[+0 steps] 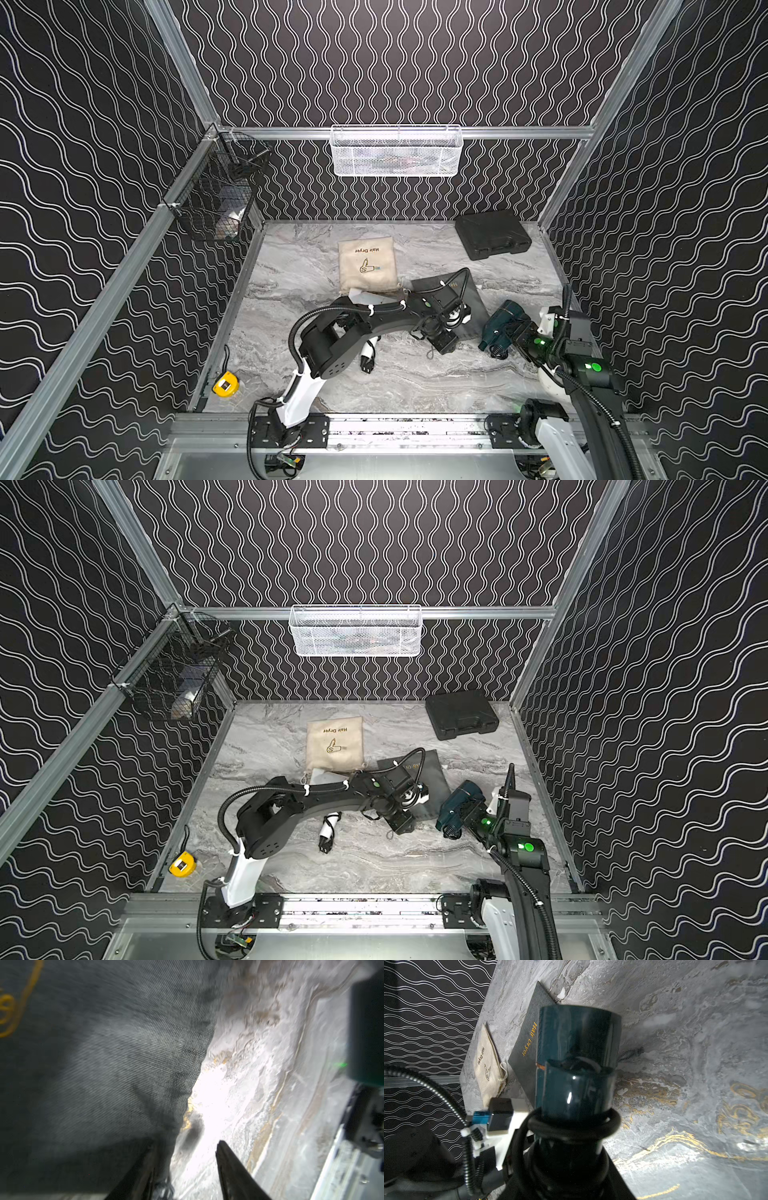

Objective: Pack away hair dryers
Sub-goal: Open the drawstring bag at the center of the board.

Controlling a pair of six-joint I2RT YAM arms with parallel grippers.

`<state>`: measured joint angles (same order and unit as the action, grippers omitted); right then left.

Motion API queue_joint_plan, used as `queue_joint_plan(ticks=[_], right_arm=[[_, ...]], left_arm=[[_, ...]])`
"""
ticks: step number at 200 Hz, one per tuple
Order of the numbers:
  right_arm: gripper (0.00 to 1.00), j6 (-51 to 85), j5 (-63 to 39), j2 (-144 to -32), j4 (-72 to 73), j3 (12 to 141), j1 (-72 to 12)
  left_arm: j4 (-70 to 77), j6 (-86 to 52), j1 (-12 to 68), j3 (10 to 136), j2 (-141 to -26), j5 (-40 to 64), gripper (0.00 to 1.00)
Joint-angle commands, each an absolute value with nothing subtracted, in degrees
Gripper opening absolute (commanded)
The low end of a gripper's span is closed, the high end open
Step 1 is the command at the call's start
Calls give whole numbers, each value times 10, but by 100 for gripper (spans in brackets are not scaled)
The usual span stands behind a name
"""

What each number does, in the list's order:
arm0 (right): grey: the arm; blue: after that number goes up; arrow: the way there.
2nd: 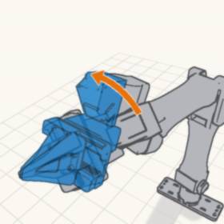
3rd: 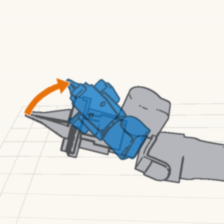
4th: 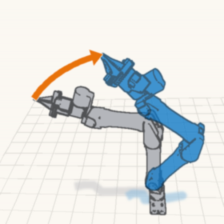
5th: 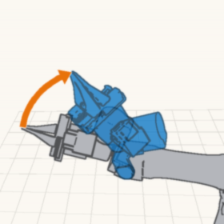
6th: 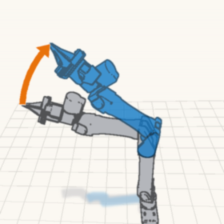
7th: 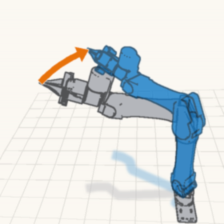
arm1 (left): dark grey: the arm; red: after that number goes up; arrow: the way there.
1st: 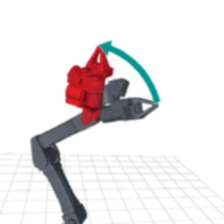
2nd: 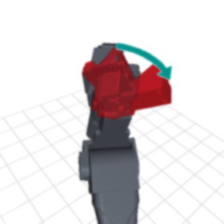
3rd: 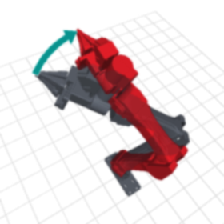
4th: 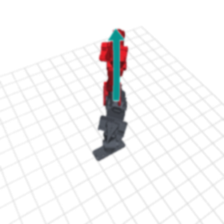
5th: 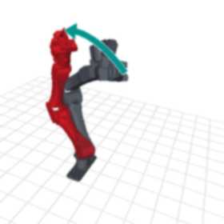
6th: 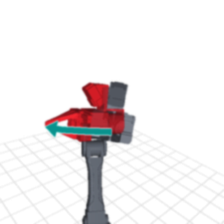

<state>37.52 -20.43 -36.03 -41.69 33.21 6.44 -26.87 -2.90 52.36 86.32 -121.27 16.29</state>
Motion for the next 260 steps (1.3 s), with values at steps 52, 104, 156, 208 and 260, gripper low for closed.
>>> queue_joint_plan(ticks=[52, 104, 156, 208, 260], right_arm=[[2, 366, -228, -364, -396, 324, 64], [2, 364, -233, -364, -396, 319, 64], [2, 370, -242, -369, -378, 310, 65], [2, 367, -243, -368, -379, 311, 65], [2, 369, -245, -365, -381, 310, 65]], left_arm=[[-255, 31, 532, 862, -1213, 76, 49], [-258, 45, 536, 878, -1209, 57, 48], [-251, 50, 536, 870, -1184, 50, 48], [-254, 49, 537, 885, -1217, 69, 48], [-252, 48, 536, 892, -1239, 72, 40]])
